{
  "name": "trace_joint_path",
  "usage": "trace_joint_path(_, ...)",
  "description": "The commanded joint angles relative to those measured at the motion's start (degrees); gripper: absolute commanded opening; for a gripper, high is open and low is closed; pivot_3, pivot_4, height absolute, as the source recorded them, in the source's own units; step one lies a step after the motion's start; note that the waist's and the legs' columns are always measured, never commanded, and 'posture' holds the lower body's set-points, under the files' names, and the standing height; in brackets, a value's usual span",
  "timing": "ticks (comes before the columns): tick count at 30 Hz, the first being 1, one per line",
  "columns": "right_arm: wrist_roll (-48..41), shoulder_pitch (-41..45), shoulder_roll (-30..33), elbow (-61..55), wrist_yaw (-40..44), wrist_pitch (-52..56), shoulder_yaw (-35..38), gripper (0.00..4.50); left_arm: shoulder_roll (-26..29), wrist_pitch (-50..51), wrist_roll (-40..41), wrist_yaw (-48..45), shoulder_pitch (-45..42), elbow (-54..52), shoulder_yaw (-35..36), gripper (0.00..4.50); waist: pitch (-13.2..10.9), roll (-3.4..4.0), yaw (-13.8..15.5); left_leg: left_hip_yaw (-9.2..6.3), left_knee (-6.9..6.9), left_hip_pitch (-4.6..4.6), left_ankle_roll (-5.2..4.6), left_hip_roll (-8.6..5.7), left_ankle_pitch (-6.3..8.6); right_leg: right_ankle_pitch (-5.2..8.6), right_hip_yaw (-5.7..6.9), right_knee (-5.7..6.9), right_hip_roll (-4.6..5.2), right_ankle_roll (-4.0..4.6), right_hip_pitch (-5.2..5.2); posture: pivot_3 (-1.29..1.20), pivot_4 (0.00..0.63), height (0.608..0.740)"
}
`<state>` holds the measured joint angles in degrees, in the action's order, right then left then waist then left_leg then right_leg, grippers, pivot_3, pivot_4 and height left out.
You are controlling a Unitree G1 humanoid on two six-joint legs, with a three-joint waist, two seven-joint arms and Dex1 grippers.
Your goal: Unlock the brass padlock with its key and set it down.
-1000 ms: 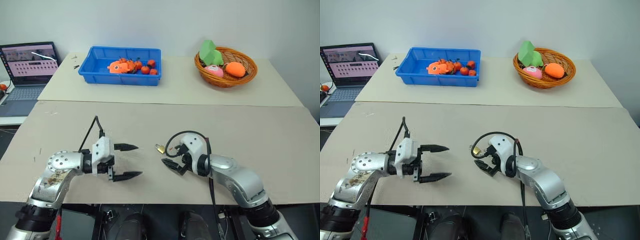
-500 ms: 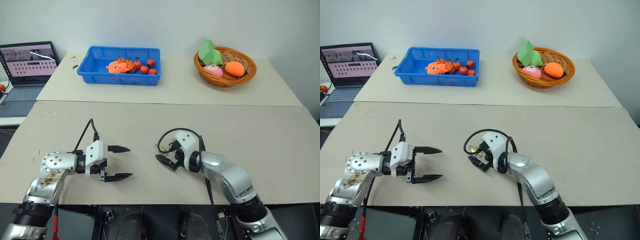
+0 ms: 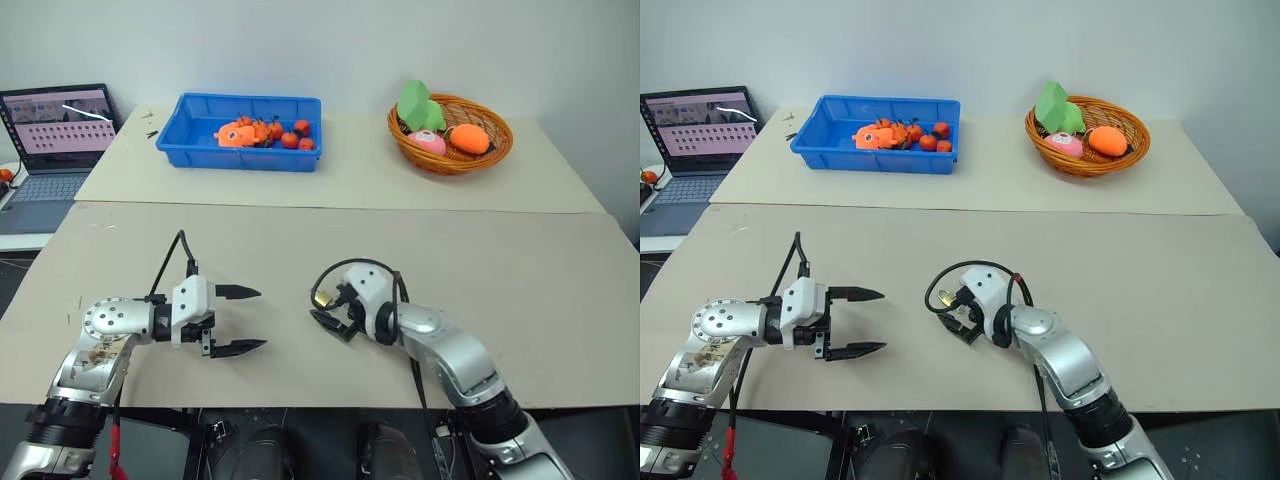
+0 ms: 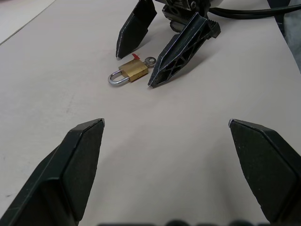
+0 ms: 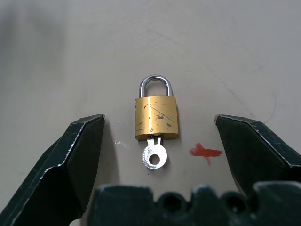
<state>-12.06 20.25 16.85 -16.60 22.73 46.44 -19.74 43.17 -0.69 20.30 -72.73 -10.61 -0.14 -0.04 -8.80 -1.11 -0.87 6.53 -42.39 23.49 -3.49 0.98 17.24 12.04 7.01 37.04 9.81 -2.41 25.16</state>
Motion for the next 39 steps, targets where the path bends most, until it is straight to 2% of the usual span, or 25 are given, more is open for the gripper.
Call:
trace_joint_path(1, 0.0, -1.1, -1.3, 1.2, -0.2, 0.0, 0.6, 3.53, 0.3, 0.0, 0.4, 0.4, -0.9, -0.9, 0.9, 4.5, 0.0, 0.0, -0.1, 0.0, 0.0, 0.0, 0.0, 0.0, 0.0, 0.0, -0.01, 0.01, 0.0, 0.0, 0.01, 0.0, 0.15, 0.684)
trace_joint_path(7, -0.9, -1.7, -3.2, 1.2, 0.4, 0.0, 2.5, 1.5, -0.6, -0.2, 0.2, 1.4, -1.3, -1.0, 0.4, 4.5, 0.0, 0.0, -0.2, 0.01, 0.1, 0.01, 0.01, 0.01, 0.0, 0.03, 0.0, 0.01, -0.04, 0.04, 0.04, 0.0, 0.15, 0.684)
trace_joint_path(18, 1.0, -1.2, -2.9, 0.9, 1.0, -4.6, 2.3, 1.5, -2.1, -0.2, -0.3, 2.9, -2.0, -0.9, -0.2, 4.5, 0.0, 0.0, -0.3, 0.02, 0.11, 0.01, 0.04, 0.06, 0.01, 0.03, -0.01, -0.02, -0.09, 0.05, 0.05, 0.0, 0.15, 0.684)
trace_joint_path(21, 1.1, -0.3, -0.7, 0.1, 4.7, -8.5, 1.8, 1.5, -2.4, 0.1, -0.2, 3.4, -2.3, -0.9, 0.0, 4.5, 0.0, 0.01, -0.3, 0.02, 0.11, 0.02, 0.04, 0.06, 0.01, 0.03, -0.01, -0.02, -0.1, 0.05, 0.08, 0.0, 0.15, 0.684)
trace_joint_path(25, 1.0, 3.8, 6.6, -0.5, 18.6, -15.0, -2.9, 1.5, -1.6, 0.2, 0.4, 2.6, -2.9, 1.1, 1.2, 4.5, 0.0, 0.02, -0.1, 0.0, 0.09, 0.05, 0.04, 0.03, 0.01, 0.03, 0.0, -0.06, -0.09, 0.04, 0.05, 0.0, 0.15, 0.684)
trace_joint_path(27, 1.8, 5.8, 8.1, 1.4, 22.4, -17.4, -4.9, 1.5, -1.1, -0.1, 0.5, 2.3, -3.1, 2.1, 1.7, 4.5, 0.0, 0.03, -0.2, 0.01, 0.06, 0.04, 0.03, 0.04, 0.01, 0.03, -0.01, -0.04, -0.09, 0.04, 0.08, 0.0, 0.15, 0.684)
trace_joint_path(30, 2.8, 10.9, 5.5, 8.4, 27.9, -22.2, -9.0, 1.5, 0.1, -0.7, 0.3, 2.2, -2.8, 3.3, 3.0, 4.5, 0.0, 0.02, -0.7, 0.01, 0.08, 0.01, 0.04, 0.1, 0.0, 0.04, -0.01, -0.03, -0.13, 0.06, 0.08, 0.0, 0.15, 0.684)
trace_joint_path(39, 10.7, 21.8, -5.8, 36.0, 33.1, -39.1, -14.7, 1.5, 1.4, 1.6, 1.5, 3.7, 0.9, -2.1, 5.1, 4.5, 0.0, 0.04, -1.1, -0.01, 0.07, 0.16, 0.05, 0.06, 0.0, 0.02, 0.06, 0.09, -0.13, 0.06, 0.1, 0.0, 0.15, 0.684)
